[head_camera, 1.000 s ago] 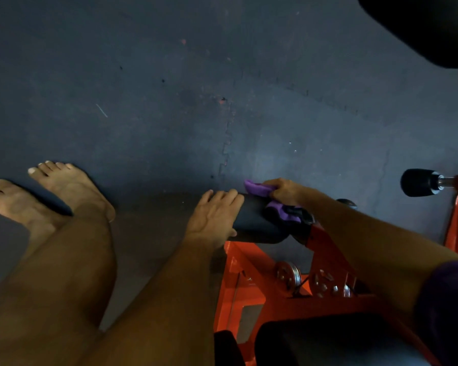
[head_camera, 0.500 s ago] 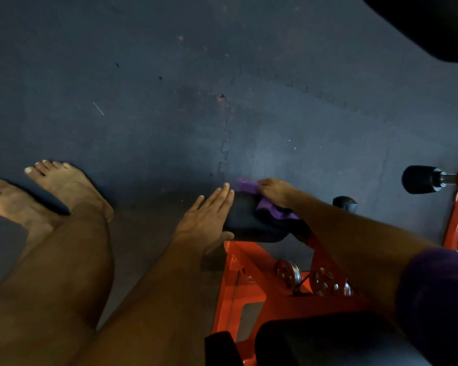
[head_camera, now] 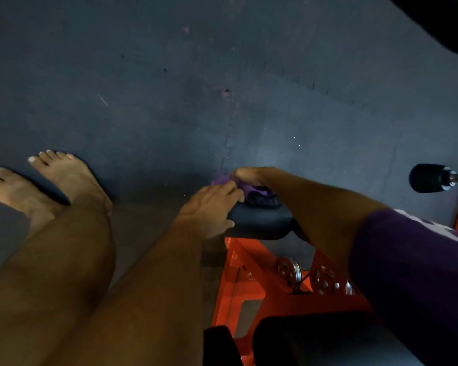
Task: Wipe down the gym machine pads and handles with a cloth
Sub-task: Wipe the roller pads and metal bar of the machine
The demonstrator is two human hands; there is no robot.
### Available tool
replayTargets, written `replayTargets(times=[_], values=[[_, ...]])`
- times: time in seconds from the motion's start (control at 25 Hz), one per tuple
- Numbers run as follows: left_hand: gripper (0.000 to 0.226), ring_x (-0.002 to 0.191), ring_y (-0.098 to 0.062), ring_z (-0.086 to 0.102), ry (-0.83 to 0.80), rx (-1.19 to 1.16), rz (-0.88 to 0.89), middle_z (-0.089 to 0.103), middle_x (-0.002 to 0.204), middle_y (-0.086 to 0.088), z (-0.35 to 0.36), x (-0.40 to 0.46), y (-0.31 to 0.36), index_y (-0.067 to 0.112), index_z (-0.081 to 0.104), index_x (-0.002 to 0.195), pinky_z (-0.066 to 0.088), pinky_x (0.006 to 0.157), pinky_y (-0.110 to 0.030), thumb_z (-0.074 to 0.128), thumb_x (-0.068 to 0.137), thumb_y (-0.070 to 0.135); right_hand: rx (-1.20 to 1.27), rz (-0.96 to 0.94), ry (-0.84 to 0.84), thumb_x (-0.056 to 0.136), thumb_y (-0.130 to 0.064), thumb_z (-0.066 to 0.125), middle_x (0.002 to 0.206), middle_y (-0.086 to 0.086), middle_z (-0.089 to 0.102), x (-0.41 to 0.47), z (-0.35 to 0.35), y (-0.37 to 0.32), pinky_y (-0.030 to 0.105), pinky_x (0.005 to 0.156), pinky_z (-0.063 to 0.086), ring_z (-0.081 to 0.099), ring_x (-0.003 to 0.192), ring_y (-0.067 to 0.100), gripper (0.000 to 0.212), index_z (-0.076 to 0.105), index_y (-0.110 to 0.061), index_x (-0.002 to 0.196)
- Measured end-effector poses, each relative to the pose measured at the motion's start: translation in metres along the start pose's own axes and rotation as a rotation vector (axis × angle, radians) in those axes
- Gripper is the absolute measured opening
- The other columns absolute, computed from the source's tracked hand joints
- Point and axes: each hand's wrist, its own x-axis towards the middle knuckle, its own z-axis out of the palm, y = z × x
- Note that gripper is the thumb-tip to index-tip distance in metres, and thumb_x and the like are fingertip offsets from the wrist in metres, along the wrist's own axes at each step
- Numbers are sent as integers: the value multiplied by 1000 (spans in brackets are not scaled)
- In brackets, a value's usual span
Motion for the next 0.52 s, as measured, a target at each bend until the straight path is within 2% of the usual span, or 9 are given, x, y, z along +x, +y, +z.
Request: replayTargets(times=[0.04, 0.08, 0.16, 0.24, 0.36, 0.44, 0.52], values=[[63, 126, -24, 50, -5, 20, -2, 43, 141, 2, -2, -2, 0, 27, 47, 141, 34, 108, -38, 77, 86, 32, 58, 64, -14, 101, -32, 44, 95, 14, 62, -1, -2, 2, 30, 67, 45, 58, 76, 27, 34, 67, -9, 107], [61, 126, -24, 50, -12, 33, -4, 43, 141, 1, -2, -3, 2, 26, 47, 142, 32, 110, -38, 76, 88, 26, 76, 103, 18, 100, -33, 45, 94, 15, 63, -1, -4, 15, 29, 68, 45, 60, 78, 28, 30, 67, -11, 102], [61, 122, -26, 50, -18, 77, 0, 43, 138, 0, -1, -1, 5, 25, 48, 139, 31, 108, -36, 77, 86, 17, -37, 138, 150, 97, -33, 50, 100, 16, 67, -3, -16, 48, 30, 73, 48, 64, 82, 29, 26, 67, -14, 98], [62, 116, -26, 51, -22, 114, 8, 44, 132, -1, -4, 2, 10, 24, 50, 133, 33, 102, -36, 80, 80, 11, -184, 132, 281, 98, -25, 50, 109, 18, 67, -13, -24, 77, 29, 73, 46, 62, 82, 27, 22, 68, -12, 97], [60, 114, -27, 51, -72, 96, -16, 44, 129, 0, -12, 7, 13, 24, 52, 126, 41, 94, -39, 82, 77, 7, -296, 88, 390, 95, -20, 54, 132, 15, 63, -43, -17, 97, 32, 93, 45, 62, 115, 32, 38, 63, -13, 131], [54, 123, -30, 50, -138, 52, -68, 45, 132, 1, -19, 5, 18, 25, 55, 127, 42, 103, -42, 79, 82, 7, -331, -31, 437, 91, -15, 58, 139, 13, 60, -70, 1, 93, 34, 103, 44, 58, 125, 33, 48, 58, -16, 139], [50, 137, -33, 44, -204, 35, -120, 47, 140, 1, -36, 1, 26, 24, 55, 133, 32, 119, -47, 72, 89, 9, -286, -132, 431, 89, -13, 61, 142, 12, 58, -100, 21, 79, 35, 108, 41, 55, 129, 31, 51, 57, -16, 140]])
